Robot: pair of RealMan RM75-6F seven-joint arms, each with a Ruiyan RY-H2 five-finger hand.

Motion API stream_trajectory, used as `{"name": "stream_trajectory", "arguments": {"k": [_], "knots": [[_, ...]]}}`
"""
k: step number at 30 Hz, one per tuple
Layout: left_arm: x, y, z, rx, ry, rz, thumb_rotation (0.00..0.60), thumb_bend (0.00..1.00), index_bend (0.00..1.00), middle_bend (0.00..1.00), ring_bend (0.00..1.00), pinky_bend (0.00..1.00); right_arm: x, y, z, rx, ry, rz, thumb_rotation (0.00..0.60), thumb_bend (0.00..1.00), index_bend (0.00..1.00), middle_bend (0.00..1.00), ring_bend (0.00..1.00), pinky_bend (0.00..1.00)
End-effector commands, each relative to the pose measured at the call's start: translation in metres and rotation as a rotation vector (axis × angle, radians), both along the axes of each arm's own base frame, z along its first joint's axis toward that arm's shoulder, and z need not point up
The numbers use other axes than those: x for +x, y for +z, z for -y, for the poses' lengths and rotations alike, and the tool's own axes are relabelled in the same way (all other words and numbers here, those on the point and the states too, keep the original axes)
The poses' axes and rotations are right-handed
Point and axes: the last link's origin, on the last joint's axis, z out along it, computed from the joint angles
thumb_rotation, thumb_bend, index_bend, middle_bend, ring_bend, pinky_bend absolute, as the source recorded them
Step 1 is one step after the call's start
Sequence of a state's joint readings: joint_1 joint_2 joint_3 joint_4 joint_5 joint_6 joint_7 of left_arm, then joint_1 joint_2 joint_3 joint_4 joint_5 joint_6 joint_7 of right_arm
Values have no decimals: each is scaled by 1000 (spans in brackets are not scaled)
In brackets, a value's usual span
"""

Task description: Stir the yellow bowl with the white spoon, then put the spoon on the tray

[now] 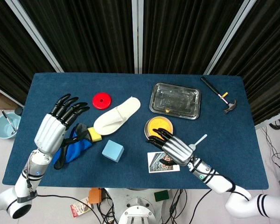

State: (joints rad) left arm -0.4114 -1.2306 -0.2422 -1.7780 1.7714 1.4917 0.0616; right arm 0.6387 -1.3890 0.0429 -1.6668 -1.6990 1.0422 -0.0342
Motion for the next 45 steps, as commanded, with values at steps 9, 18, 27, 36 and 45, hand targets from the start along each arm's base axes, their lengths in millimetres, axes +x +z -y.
{"name": "stream_trajectory", "arguments": {"k": [9,18,27,36,45], "knots": [[-27,-2,3,-23,124,-69,599,146,227,220,133,113,-32,26,10,-107,-49,-86,600,233,178,159,1,95],[-85,3,26,-66,398,-153,598,145,227,220,133,113,-123,64,18,-229,-207,-349,600,302,254,203,15,125],[-111,1,44,-63,490,-115,598,145,227,220,133,113,-174,42,5,-241,-289,-365,600,292,366,236,15,125],[-115,2,50,-53,497,-97,600,145,227,220,133,112,-169,1,14,-247,-244,-306,600,297,397,243,15,125],[-117,2,51,-54,500,-89,595,146,227,220,133,113,-161,-16,26,-284,-207,-261,600,325,413,244,24,125]]}}
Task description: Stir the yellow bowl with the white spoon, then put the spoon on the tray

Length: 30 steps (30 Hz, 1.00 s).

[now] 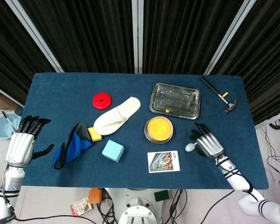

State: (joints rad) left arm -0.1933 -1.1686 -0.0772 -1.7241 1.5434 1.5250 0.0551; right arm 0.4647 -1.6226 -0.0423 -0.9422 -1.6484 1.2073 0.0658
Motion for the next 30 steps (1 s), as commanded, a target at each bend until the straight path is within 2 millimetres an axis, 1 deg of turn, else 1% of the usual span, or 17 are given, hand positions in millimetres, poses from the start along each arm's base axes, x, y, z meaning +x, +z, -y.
{"name": "stream_trajectory", "arguments": {"k": [1,7,11,21,24,27,30], "knots": [[0,0,0,-2,2,0,596,146,227,220,133,113,4,-5,4,2,11,11,600,325,413,244,24,125],[-1,1,1,1,3,6,598,145,227,220,133,115,7,-8,7,-6,20,28,600,326,413,244,24,125],[-2,1,1,0,5,5,597,145,227,220,133,114,8,-7,14,-20,9,41,600,329,413,244,24,125],[-6,1,2,-4,20,5,598,145,227,220,133,115,24,-8,46,-54,-27,80,600,338,413,244,33,125],[-7,1,3,-4,23,5,596,146,227,220,133,114,28,-8,52,-48,-35,74,600,342,413,245,33,125],[-8,2,4,-3,26,5,596,145,227,220,133,114,26,-4,48,-39,-42,68,600,343,416,252,33,128],[-11,2,4,-6,33,5,597,146,227,219,133,114,18,4,39,-37,-72,52,600,350,431,258,33,130]]}}
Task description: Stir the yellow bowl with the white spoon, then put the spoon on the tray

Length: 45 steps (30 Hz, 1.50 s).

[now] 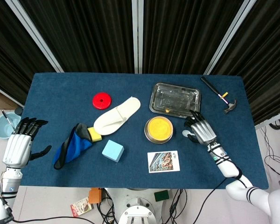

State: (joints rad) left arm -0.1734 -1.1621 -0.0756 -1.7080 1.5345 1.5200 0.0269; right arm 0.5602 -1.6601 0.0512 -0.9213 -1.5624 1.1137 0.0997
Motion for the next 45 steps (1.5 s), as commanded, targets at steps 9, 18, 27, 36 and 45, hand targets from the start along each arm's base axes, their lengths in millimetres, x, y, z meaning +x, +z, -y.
{"name": "stream_trajectory", "arguments": {"k": [9,18,27,36,45], "knots": [[0,-4,-3,-17,-8,1,597,145,227,214,133,114,-35,9,-15,9,-185,-39,600,420,474,245,33,131],[-1,-2,-2,-12,-5,0,597,146,227,214,133,114,-36,4,-13,14,-206,-10,600,431,546,247,33,130],[-2,-2,-2,-13,-1,-5,594,146,227,214,133,114,-34,7,-9,4,-177,-11,600,441,572,257,33,130],[-1,-1,-2,-22,4,-12,594,146,227,214,133,114,-20,41,-4,-15,-74,-26,600,461,588,267,34,130],[3,0,-2,-23,4,-18,596,146,227,214,133,113,26,95,22,24,-6,-45,600,460,592,262,33,131]]}}
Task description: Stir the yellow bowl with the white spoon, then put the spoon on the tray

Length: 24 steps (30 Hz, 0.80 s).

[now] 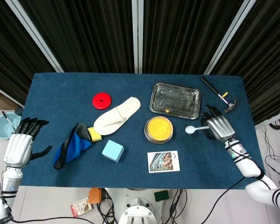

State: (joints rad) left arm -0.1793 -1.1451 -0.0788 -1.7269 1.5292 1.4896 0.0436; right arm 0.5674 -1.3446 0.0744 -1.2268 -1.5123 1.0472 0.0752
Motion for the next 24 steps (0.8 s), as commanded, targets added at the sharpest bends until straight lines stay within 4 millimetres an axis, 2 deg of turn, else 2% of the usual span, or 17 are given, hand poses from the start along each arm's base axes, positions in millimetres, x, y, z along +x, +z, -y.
{"name": "stream_trajectory", "arguments": {"k": [1,5,11,18,24], "knots": [[1,0,0,1,-1,1,595,146,227,214,133,114,33,14,19,36,45,-19,600,460,591,262,33,131],[0,-1,2,4,11,5,594,146,227,214,133,115,67,5,41,89,98,-86,600,460,591,261,33,130],[-6,0,7,16,35,12,599,145,227,214,133,113,107,-21,59,149,171,-191,600,462,580,250,33,131],[-12,0,8,16,47,17,596,145,227,214,133,113,133,-51,63,180,226,-283,600,463,560,236,33,128],[-15,-1,8,13,46,17,594,146,227,214,133,114,140,-71,59,205,222,-287,600,462,542,227,31,127]]}}
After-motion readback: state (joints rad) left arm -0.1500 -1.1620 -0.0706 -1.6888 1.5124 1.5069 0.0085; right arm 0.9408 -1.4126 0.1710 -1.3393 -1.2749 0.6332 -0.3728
